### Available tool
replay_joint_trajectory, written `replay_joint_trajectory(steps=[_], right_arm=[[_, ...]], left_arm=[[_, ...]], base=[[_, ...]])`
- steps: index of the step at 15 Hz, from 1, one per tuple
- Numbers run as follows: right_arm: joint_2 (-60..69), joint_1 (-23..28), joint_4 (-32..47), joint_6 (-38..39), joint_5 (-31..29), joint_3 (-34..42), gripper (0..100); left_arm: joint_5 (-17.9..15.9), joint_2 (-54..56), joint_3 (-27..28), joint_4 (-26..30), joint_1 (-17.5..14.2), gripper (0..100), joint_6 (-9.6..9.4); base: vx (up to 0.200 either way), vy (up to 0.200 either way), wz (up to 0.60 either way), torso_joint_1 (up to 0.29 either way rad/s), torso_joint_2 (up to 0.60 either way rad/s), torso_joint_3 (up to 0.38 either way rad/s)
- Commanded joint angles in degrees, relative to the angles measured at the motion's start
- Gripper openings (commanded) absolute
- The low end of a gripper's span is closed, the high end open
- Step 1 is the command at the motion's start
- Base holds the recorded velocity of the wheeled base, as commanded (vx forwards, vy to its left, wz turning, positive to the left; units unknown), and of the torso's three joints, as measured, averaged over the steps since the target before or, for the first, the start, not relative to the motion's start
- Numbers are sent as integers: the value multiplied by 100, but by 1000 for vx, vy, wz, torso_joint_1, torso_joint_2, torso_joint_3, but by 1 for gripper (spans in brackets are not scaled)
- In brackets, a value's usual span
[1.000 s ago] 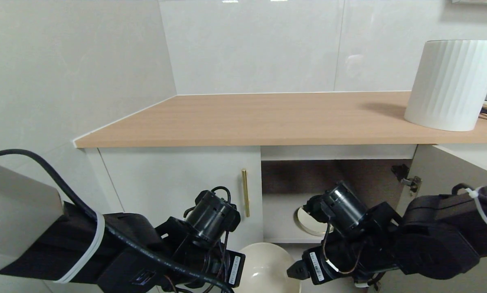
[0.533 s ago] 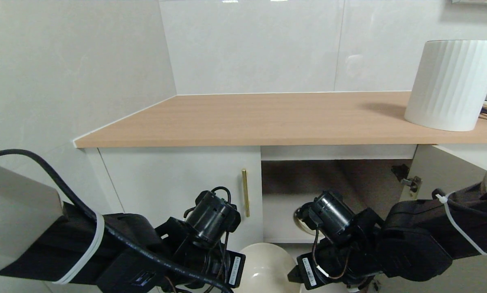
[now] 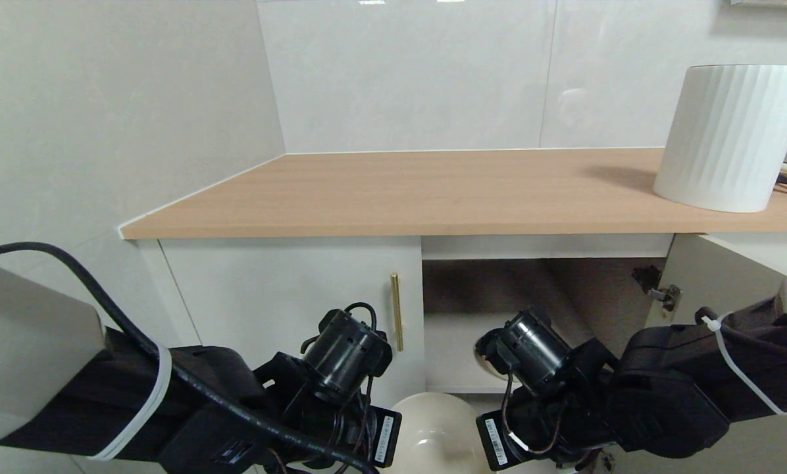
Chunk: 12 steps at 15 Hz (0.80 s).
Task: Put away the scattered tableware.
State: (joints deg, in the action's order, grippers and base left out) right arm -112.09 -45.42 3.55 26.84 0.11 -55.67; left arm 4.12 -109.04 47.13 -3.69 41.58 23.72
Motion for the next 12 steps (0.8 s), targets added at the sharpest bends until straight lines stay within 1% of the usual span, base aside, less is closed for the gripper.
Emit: replay_joint_trajectory(steps=[1, 3, 4, 12], right_arm=[[-14, -2, 23, -4, -11, 4, 0], [-32, -2, 32, -4, -11, 13, 0], [-32, -2, 23, -12, -11, 13, 0], [-102, -28, 23, -4, -11, 22, 0]], left_arm=[[27, -3, -2, 9, -1, 0, 1], [89, 15, -2, 9, -1, 0, 10], [107, 6, -2, 9, -1, 100, 10], [115, -20, 24, 0, -1, 100, 18]], base=[[0, 0, 0, 0, 0, 0], [0, 0, 0, 0, 0, 0], [0, 0, 0, 0, 0, 0], [0, 0, 0, 0, 0, 0]])
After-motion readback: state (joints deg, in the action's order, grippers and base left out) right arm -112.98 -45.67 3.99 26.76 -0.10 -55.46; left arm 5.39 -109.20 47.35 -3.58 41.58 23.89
